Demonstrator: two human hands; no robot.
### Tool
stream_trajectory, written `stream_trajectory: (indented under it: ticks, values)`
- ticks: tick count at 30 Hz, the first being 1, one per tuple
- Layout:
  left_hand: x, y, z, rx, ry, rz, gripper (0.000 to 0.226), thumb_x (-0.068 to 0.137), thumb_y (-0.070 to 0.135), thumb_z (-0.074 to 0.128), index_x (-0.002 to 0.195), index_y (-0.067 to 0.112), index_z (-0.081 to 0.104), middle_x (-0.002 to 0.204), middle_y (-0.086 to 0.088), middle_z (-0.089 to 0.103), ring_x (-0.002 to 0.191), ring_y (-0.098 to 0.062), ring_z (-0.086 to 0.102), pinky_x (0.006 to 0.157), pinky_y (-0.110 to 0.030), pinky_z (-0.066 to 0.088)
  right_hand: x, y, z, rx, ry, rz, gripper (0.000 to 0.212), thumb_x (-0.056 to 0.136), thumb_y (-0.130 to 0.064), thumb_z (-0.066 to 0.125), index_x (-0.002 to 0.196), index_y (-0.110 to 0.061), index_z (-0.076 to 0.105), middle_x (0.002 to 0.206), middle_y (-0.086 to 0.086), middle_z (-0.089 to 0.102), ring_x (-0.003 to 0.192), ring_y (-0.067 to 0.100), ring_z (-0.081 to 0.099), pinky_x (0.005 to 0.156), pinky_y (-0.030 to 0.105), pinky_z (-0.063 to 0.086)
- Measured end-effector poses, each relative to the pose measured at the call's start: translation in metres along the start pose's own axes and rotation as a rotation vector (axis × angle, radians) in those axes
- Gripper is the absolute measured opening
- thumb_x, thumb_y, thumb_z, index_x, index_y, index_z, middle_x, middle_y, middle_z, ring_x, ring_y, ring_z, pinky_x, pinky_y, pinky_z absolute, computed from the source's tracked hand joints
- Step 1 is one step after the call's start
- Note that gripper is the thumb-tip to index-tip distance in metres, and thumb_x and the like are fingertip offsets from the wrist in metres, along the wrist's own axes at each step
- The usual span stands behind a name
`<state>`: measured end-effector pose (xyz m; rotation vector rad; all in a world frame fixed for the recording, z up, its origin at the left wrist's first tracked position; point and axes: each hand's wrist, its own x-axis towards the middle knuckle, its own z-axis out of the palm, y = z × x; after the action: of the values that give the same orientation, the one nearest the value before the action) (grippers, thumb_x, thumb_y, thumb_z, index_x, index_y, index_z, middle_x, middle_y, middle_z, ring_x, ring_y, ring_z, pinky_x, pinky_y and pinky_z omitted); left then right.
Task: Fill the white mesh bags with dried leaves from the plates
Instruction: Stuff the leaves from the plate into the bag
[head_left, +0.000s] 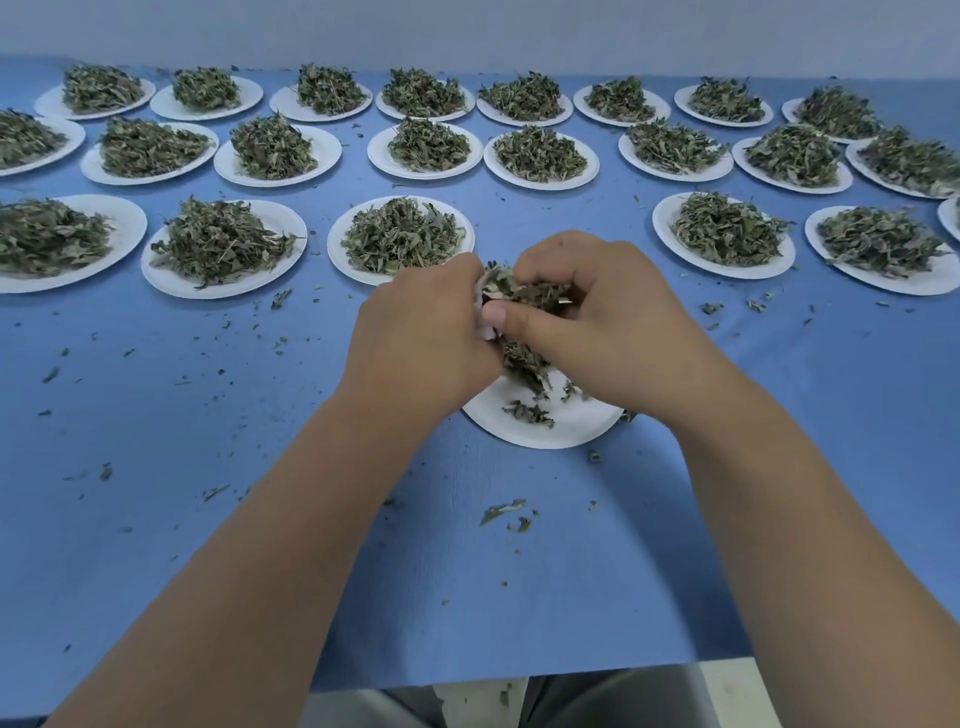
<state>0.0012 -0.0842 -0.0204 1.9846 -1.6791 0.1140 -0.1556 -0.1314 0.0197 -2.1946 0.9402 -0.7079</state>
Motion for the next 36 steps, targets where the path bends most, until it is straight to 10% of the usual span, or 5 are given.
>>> stream_trajectory:
  ticks: [12, 23, 27, 32, 36]
  values:
    - [0.006, 0.003, 0.002, 0.020, -0.041, 0.072, 0.034, 0.066, 0.025, 0.065, 0.068, 0.025, 0.031, 0.059, 0.006, 0.044, 0.059, -0.026, 0.047, 0.047, -0.029, 0.024, 0.007, 0.015, 0.002, 0.284, 0.086, 0.096, 0.017, 0.078, -0.006, 0.077, 0.081, -0.017, 0.064, 0.046, -0.014, 0.049, 0.046, 0.006, 0.031, 0.047, 0.015, 0.030]
    - [0.006, -0.003, -0.001, -0.052, -0.042, 0.065, 0.014, 0.073, 0.027, 0.059, 0.083, 0.018, 0.055, 0.074, 0.003, 0.057, 0.068, -0.026, 0.054, 0.057, -0.039, 0.044, -0.003, 0.012, 0.005, 0.500, -0.003, 0.157, 0.024, 0.079, -0.001, 0.077, 0.082, -0.024, 0.078, 0.085, 0.011, 0.077, 0.075, 0.018, 0.066, 0.078, 0.050, 0.058]
    - [0.004, -0.002, -0.003, -0.016, -0.069, 0.046, 0.010, 0.076, 0.028, 0.060, 0.083, 0.021, 0.057, 0.070, 0.004, 0.058, 0.068, -0.025, 0.055, 0.058, -0.041, 0.047, -0.001, 0.019, 0.007, 0.399, 0.069, 0.102, 0.027, 0.082, 0.005, 0.076, 0.087, -0.022, 0.080, 0.073, 0.001, 0.075, 0.055, 0.008, 0.057, 0.055, 0.027, 0.052]
    - [0.001, -0.003, -0.001, -0.094, -0.110, 0.036, 0.048, 0.080, 0.026, 0.065, 0.126, 0.013, 0.056, 0.131, -0.009, 0.057, 0.113, -0.033, 0.059, 0.079, -0.039, 0.049, 0.007, 0.020, 0.010, 0.367, 0.095, 0.053, 0.016, 0.074, -0.005, 0.087, 0.087, -0.013, 0.079, 0.079, -0.007, 0.076, 0.064, -0.005, 0.063, 0.063, 0.007, 0.045]
    - [-0.001, -0.005, -0.004, -0.157, -0.085, 0.096, 0.055, 0.078, 0.018, 0.074, 0.128, 0.003, 0.055, 0.157, -0.018, 0.036, 0.149, -0.033, 0.028, 0.103, -0.045, 0.041, 0.016, 0.025, 0.008, 0.413, -0.027, 0.106, 0.030, 0.075, -0.008, 0.087, 0.094, -0.014, 0.064, 0.096, 0.004, 0.070, 0.083, 0.008, 0.063, 0.073, 0.025, 0.055]
